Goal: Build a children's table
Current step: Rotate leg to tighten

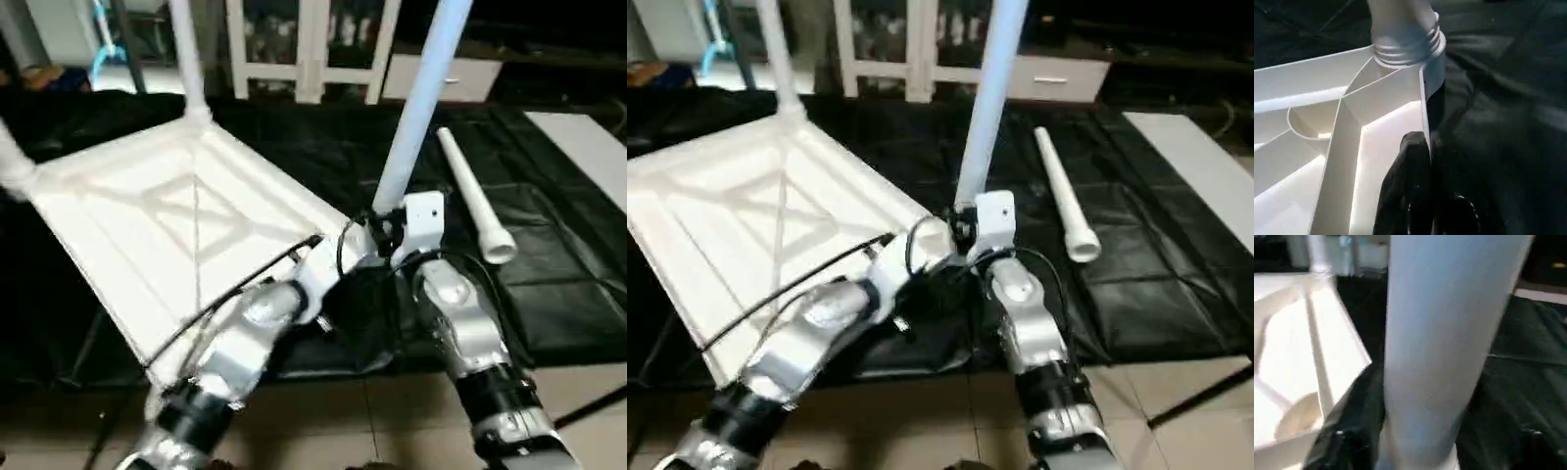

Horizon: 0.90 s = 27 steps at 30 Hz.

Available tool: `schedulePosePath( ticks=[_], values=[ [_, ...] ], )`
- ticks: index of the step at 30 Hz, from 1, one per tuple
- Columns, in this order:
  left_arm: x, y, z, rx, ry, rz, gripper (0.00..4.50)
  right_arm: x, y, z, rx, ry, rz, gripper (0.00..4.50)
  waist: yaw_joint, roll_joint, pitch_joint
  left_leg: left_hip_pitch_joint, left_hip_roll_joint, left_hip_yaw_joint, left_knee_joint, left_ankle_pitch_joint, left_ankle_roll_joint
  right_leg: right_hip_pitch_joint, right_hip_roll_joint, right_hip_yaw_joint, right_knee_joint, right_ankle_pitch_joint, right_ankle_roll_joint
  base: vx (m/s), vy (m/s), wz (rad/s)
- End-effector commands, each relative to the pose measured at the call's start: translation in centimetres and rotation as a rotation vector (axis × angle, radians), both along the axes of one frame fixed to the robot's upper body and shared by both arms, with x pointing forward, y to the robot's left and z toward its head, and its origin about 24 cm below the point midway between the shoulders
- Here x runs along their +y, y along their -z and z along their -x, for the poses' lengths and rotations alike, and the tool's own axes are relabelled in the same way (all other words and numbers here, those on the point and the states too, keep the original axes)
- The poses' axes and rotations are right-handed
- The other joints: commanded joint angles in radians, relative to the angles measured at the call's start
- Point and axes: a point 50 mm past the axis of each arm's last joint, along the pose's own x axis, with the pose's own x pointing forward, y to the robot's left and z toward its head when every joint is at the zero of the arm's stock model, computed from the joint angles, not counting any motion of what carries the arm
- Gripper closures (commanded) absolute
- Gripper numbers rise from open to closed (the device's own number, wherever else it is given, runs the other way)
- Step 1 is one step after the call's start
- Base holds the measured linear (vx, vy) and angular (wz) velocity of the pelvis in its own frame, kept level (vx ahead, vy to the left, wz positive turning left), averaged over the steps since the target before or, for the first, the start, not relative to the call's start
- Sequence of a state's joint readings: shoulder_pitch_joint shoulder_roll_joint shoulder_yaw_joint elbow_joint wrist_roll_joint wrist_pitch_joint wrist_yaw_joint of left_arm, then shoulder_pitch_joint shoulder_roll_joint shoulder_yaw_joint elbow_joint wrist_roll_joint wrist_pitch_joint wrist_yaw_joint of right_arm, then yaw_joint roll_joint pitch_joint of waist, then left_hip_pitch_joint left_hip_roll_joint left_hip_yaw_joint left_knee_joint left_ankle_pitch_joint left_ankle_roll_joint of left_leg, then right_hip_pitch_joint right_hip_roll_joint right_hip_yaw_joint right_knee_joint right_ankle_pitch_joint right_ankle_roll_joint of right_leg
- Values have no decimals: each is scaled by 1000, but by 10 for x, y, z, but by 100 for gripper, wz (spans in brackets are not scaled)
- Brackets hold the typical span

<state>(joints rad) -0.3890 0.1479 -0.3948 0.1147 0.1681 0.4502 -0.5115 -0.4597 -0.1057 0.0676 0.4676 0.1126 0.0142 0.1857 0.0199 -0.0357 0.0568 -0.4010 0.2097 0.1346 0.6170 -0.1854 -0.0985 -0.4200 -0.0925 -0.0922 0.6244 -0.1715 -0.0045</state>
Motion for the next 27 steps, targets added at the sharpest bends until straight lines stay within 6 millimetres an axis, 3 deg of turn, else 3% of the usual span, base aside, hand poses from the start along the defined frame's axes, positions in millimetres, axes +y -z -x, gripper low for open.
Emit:
schedulePosePath(
  ticks=[1, 4, 6, 9, 10, 11, 12, 13, 15, 16, 19, 20, 27],
  values=[
    [-10, -16, 7, -84, 129, 61, 450, -16, -8, 3, -40, 3, 20, 160, 0, 8, -68, 15, 14, 18, -85, -200, 21, 55, -34, 45, -72, -122, -178, 0, 0, 0],
    [-6, -14, 15, -91, 212, 60, 450, -23, -14, 10, -73, -53, 46, 142, 16, 10, -72, 20, 16, 26, -84, -116, 42, 62, -32, 48, -61, -10, -194, 0, 0, 0],
    [-5, -13, 21, -76, 273, 72, 450, -27, -17, 16, -89, -109, 67, 116, 20, 8, -70, 23, 15, 32, -84, -105, 60, 62, -30, 53, -62, 10, -200, 0, 0, 0],
    [-1, -12, 35, -52, 394, 75, 450, -36, -17, 29, -46, -259, 38, 96, 24, 0, -64, 25, 14, 37, -89, -150, 71, 62, -30, 60, -69, -51, -188, 0, 0, 0],
    [-1, -12, 35, -52, 394, 75, 450, -36, -17, 29, -46, -259, 38, 85, 32, 1, -63, 28, 18, 38, -92, -184, 71, 63, -33, 64, -74, -106, -174, 0, 0, 0],
    [1, -13, 44, -27, 465, 106, 450, -46, -14, 40, 1, -396, 76, 64, 31, 9, -59, 35, 18, 43, -95, -225, 65, 54, -30, 66, -81, -152, -171, 0, 0, 0],
    [1, -13, 47, -19, 487, 118, 450, -51, -13, 43, 16, -434, 94, 64, 35, 8, -60, 36, 21, 41, -94, -231, 60, 57, -32, 67, -81, -161, -169, 0, 0, 0],
    [1, -14, 49, -15, 500, 124, 450, -53, -13, 45, 24, -453, 104, 64, 39, 5, -57, 40, 24, 45, -95, -244, 62, 50, -31, 71, -84, -163, -172, 0, 0, 0],
    [2, -14, 54, 6, 540, 139, 450, -67, -10, 53, 76, -526, 134, 64, 34, 1, -58, 31, 17, 45, -95, -246, 62, 56, -29, 72, -82, -189, -171, 0, 0, 0],
    [3, -14, 56, 10, 552, 143, 450, -72, -9, 55, 89, -545, 148, 64, 39, 2, -57, 36, 20, 46, -94, -248, 65, 52, -32, 75, -86, -202, -169, 0, 0, 0],
    [4, -14, 56, 13, 564, 146, 450, -80, -9, 61, 127, -615, 112, 64, 35, -2, -55, 32, 18, 46, -95, -256, 68, 50, -30, 75, -90, -249, -162, 0, 0, 0],
    [5, -14, 56, 13, 565, 146, 450, -82, -9, 62, 137, -632, 102, 89, 37, -3, -54, 34, 19, 46, -95, -264, 69, 47, -31, 76, -94, -271, -158, 0, 0, 0],
    [7, -15, 56, 15, 570, 146, 450, -84, -9, 65, 163, -718, 61, 141, 36, -7, -57, 32, 18, 45, -94, -251, 73, 46, -29, 77, -92, -278, -154, 0, 0, 0]
  ],
)
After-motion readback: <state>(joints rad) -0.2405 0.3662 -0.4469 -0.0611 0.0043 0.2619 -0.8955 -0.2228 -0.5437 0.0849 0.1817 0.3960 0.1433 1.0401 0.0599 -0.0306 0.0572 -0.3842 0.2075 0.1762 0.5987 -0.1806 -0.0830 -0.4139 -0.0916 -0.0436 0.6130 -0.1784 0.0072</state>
